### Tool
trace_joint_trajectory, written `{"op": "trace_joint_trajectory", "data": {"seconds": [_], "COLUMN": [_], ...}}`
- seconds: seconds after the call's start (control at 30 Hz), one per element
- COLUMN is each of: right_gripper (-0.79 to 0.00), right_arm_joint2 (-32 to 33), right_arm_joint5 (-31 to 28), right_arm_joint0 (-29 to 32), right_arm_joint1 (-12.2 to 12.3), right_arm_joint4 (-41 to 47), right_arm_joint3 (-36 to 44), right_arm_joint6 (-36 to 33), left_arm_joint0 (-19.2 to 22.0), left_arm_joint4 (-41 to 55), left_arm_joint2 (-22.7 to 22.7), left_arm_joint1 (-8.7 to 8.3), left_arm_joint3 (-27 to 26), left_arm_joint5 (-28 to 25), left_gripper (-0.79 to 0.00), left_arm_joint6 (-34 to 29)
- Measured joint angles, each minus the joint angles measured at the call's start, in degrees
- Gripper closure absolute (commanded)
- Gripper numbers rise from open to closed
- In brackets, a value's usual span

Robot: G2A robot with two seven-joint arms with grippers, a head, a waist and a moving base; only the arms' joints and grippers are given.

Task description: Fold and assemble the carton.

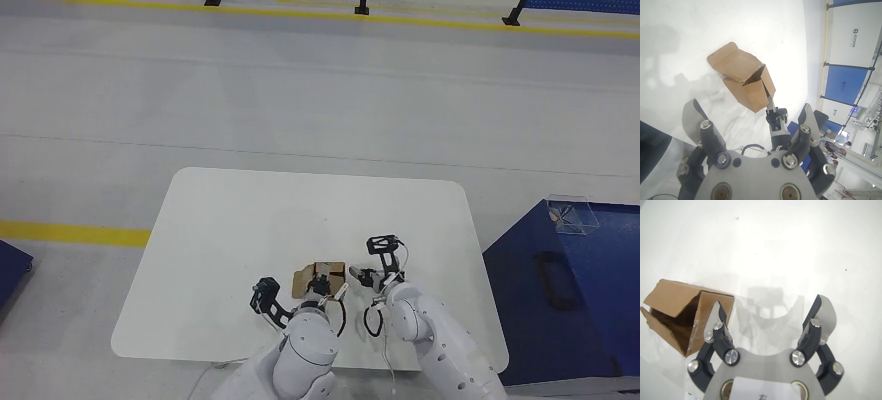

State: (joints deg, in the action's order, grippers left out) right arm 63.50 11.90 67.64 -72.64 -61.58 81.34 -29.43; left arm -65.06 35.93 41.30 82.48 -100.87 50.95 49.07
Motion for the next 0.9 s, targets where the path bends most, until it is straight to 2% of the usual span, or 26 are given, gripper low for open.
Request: {"op": "trace_joint_trajectory", "data": {"seconds": [0.17,0.23,0.33,0.4,0.67,0.8,0.9], "right_gripper": [-0.785,-0.785,-0.785,-0.785,-0.785,-0.785,-0.785], "right_arm_joint2": [3.48,4.94,6.14,6.3,6.06,4.6,3.62], "right_arm_joint5": [0.63,1.24,0.66,0.36,0.57,0.91,0.81], "right_arm_joint0": [3.26,5.21,8.28,8.75,8.81,9.69,9.69], "right_arm_joint1": [0.32,0.39,0.44,0.45,0.47,0.25,0.04], "right_arm_joint4": [2.39,3.67,4.83,5.1,4.08,-0.16,-1.3], "right_arm_joint3": [4.76,7.53,11.17,11.66,11.69,12.41,12.2], "right_arm_joint6": [3.15,5.89,10.17,10.71,11.52,15.55,16.23], "left_arm_joint0": [-6.7,-8.9,-9.61,-9.45,-9.75,-11.79,-14.16], "left_arm_joint4": [0.45,-2.99,-8.8,-10.55,-9.17,-1.99,-0.06], "left_arm_joint2": [4.72,4.57,3.78,3.49,4.29,6.56,6.76], "left_arm_joint1": [-0.29,-0.35,-0.12,-0.04,0.08,1.03,1.69], "left_arm_joint3": [-2.97,-1.19,2.92,3.74,3.54,4.27,6.62], "left_arm_joint5": [-16.43,-24.83,-35.12,-37.49,-37.76,-43.38,-50.35], "left_gripper": [-0.763,-0.785,-0.785,-0.785,-0.785,-0.785,-0.785], "left_arm_joint6": [-3.92,-5.44,-6.62,-6.69,-5.82,-3.65,-3.59]}}
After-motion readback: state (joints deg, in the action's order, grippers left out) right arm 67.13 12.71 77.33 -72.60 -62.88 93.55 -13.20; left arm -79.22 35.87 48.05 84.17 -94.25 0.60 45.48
